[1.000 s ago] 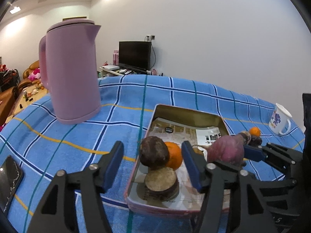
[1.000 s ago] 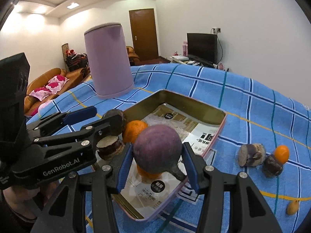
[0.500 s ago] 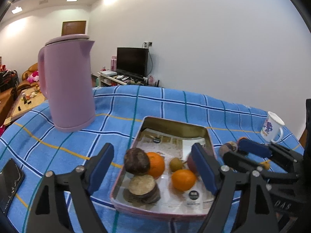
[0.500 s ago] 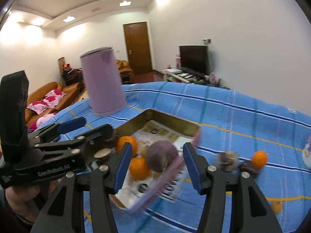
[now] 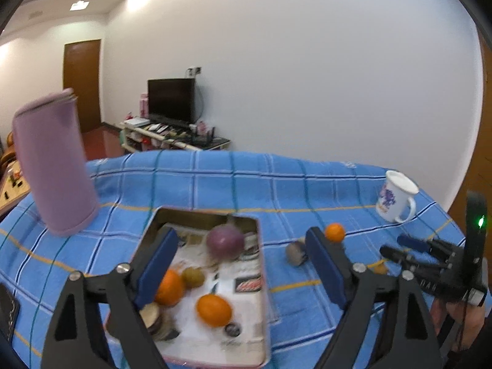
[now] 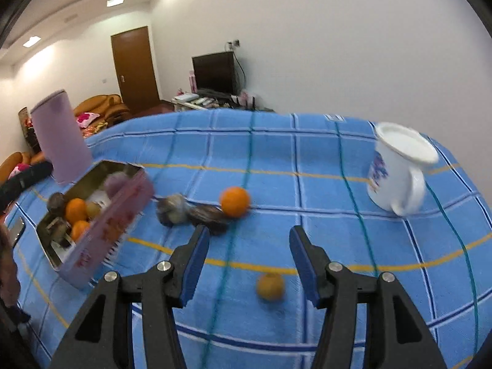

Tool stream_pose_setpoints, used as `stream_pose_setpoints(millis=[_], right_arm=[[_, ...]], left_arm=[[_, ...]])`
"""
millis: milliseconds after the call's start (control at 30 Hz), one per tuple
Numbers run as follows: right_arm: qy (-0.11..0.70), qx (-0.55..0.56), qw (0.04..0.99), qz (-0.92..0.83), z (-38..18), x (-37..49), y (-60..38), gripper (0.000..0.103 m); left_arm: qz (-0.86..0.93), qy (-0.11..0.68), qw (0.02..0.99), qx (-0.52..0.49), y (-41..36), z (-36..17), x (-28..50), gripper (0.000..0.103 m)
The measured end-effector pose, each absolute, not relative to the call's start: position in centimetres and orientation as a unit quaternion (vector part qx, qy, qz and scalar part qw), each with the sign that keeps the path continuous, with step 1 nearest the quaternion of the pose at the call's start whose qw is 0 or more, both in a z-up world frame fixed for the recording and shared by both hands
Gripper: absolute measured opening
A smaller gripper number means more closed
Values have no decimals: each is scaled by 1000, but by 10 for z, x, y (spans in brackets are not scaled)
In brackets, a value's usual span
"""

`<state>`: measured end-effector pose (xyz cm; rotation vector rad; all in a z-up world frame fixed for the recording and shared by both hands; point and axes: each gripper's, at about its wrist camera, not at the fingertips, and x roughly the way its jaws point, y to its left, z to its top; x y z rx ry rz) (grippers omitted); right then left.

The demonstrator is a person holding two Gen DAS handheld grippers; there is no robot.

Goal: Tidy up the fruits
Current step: 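Withdraw both grippers from the tin toward the remaining produce, then grasp the small yellow-brown fruit with the right gripper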

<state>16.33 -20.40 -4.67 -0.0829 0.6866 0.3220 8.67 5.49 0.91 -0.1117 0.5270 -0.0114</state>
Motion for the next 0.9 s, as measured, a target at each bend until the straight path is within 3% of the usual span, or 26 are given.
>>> stream_pose_setpoints(millis=[133,533,767,900], right_arm=[[363,-45,917,160,-61,166,-212,54],[424,-53,890,160,-94,180,-213,29],[403,-38,898,171,-83,179,-210,27],[382,-27,908,170,-67,184,-205,27]], left_arm=[[-20,257,966,-34,34,9,106,89],[-27,281,959,-20,22,-11,133,87],[-36,290,956,-4,15,-17,137,69],[-55,305,950,25,-8,-23,143,66]])
